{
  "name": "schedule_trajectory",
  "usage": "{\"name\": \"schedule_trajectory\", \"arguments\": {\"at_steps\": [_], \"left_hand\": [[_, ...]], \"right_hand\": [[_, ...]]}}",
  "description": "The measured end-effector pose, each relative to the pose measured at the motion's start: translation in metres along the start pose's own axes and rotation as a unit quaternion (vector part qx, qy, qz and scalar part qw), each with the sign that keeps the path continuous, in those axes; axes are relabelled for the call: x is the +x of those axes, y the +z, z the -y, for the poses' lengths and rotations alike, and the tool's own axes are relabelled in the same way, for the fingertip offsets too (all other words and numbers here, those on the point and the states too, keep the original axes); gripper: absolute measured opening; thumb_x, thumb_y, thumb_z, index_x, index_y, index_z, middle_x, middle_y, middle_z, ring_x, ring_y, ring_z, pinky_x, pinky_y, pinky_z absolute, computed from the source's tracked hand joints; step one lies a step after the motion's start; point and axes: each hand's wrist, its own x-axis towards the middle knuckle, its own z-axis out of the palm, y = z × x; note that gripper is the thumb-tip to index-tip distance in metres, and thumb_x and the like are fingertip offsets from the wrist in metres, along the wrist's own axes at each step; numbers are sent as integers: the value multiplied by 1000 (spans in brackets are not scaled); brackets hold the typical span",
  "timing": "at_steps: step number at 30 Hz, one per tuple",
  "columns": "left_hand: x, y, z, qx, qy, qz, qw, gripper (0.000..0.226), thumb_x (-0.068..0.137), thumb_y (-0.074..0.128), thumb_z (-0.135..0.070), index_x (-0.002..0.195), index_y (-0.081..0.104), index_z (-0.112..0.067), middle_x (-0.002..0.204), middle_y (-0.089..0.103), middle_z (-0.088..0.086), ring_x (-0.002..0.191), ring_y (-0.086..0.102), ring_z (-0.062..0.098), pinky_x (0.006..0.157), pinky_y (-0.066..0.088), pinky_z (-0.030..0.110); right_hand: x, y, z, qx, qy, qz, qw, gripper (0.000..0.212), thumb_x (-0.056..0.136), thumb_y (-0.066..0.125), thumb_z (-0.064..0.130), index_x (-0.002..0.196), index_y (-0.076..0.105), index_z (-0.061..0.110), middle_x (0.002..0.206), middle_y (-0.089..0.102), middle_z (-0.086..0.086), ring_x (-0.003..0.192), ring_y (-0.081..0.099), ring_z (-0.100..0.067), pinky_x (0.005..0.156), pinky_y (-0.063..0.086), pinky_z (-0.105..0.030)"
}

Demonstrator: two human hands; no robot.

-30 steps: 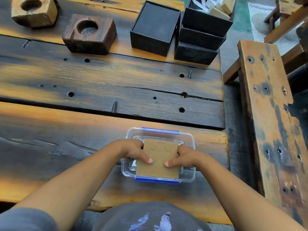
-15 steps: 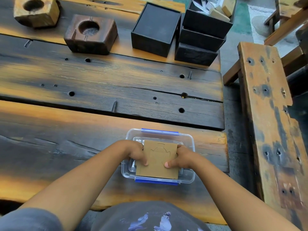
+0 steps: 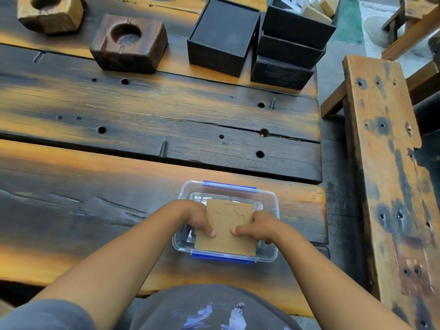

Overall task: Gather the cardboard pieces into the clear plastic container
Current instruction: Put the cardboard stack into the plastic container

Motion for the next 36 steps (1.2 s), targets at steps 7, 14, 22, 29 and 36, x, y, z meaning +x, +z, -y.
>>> {"name": "schedule_trajectory", "arguments": {"at_steps": [7,14,22,29,36], "left_hand": [[-3,-3,5,-22,25,-12,999,61,80,80,-34,135,59,-17,135,64,1,122,60,25,112,43,41],[-1,3,1,-37,17,18,999,62,87,72,-36,141,52,-13,142,58,4,130,55,26,115,39,42],[-5,19,-9,61,-22,-124,990,67,86,72,-42,139,52,-6,139,59,12,125,58,30,108,45,39],[4,28,-5,64,-28,-175,982,70,82,74,-46,135,52,-7,137,59,12,124,57,29,101,45,35],[-16,44,-2,51,4,-287,957,71,78,78,-48,130,53,-6,132,60,14,122,57,29,98,46,35]], "right_hand": [[1,-4,-3,-35,-8,21,999,81,71,79,50,134,46,11,131,47,-6,105,59,-25,87,58,-38],[4,-1,-1,-112,-9,7,994,83,73,74,57,137,46,11,138,44,-9,119,54,-25,101,46,-34],[10,14,-2,-93,3,-44,995,84,72,77,55,137,46,11,144,39,-12,121,54,-25,101,45,-33],[15,29,-4,-59,15,-103,993,85,67,82,50,135,45,15,145,37,-11,116,57,-27,95,48,-36],[-7,40,-1,-22,7,-207,978,99,68,82,49,141,33,0,141,41,-17,126,49,-31,102,43,-37]]}}
